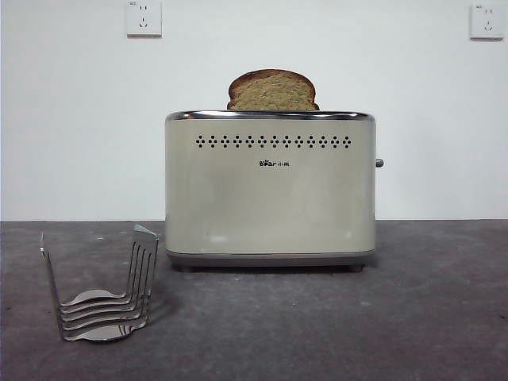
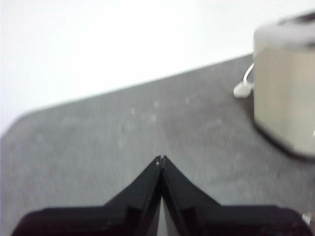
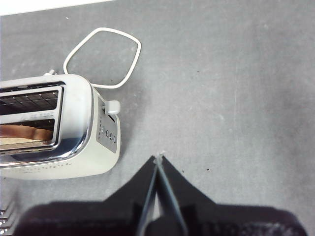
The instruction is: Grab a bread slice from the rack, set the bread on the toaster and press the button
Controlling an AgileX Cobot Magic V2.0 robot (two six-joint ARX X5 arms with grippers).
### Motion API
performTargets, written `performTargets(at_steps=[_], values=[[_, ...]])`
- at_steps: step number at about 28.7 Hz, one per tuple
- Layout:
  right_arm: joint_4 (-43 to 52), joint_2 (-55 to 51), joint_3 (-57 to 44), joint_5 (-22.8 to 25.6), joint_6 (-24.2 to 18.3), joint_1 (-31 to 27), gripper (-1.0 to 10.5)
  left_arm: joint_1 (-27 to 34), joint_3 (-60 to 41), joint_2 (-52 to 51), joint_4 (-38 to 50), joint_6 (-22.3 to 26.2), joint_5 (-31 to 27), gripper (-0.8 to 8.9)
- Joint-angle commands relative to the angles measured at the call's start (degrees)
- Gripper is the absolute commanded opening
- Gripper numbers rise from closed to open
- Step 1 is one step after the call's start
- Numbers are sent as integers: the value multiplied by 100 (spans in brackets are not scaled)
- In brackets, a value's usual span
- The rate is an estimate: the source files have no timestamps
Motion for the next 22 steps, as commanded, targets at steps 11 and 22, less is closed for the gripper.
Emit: performTargets(at_steps=[11,22], values=[[-44,162,2,26,-42,-2,0,212,-745,-804,-328,-697,-20,-2],[-44,162,2,24,-42,-2,0,212,-743,-619,-295,-721,22,-2]])
